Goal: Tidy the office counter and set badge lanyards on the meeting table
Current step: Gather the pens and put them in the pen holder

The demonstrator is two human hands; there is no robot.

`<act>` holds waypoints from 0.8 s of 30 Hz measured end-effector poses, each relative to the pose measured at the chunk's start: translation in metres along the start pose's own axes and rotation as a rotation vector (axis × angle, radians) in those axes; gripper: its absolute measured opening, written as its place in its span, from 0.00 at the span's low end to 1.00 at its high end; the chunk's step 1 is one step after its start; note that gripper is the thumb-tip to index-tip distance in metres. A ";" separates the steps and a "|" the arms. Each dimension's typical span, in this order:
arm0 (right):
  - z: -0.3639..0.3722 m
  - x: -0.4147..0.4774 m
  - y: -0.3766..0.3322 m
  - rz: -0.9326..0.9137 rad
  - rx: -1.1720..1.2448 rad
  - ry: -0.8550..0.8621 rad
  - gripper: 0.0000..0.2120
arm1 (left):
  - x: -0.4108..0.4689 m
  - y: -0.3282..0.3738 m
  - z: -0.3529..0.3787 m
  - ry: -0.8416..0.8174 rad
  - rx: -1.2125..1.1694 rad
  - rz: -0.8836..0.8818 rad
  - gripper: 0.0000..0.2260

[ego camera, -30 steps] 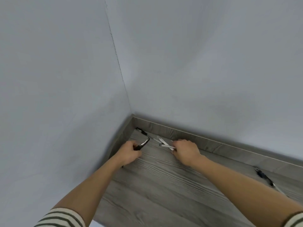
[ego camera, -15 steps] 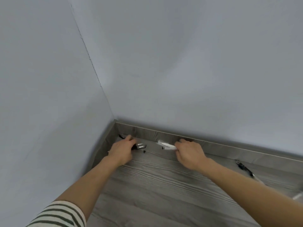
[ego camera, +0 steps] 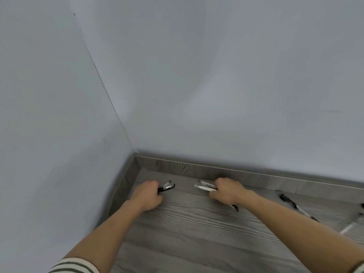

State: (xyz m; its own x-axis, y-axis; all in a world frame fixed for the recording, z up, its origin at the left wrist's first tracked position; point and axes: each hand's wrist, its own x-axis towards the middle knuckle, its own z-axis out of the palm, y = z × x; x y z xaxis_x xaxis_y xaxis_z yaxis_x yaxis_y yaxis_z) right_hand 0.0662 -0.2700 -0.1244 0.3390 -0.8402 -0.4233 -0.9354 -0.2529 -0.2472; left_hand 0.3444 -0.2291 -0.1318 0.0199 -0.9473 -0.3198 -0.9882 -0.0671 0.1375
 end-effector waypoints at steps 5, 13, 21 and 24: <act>-0.005 -0.032 0.030 0.094 0.415 0.145 0.12 | -0.020 0.046 -0.004 0.081 -0.488 -0.082 0.06; -0.001 -0.132 0.086 0.101 1.148 0.284 0.11 | -0.054 0.161 0.009 0.107 -0.872 0.020 0.11; 0.015 -0.278 0.214 0.258 1.208 0.531 0.16 | -0.111 0.354 0.032 0.016 -1.039 0.226 0.13; 0.025 -0.326 0.258 0.323 1.288 0.605 0.18 | -0.131 0.418 0.044 -0.013 -1.018 0.265 0.17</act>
State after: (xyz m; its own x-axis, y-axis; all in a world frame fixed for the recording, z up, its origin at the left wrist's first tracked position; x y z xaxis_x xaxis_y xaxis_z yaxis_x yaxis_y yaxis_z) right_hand -0.2832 -0.0499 -0.0717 -0.2619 -0.9274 -0.2671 -0.1148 0.3048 -0.9455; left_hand -0.0775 -0.1197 -0.0737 -0.1860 -0.9671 -0.1734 -0.3667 -0.0954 0.9255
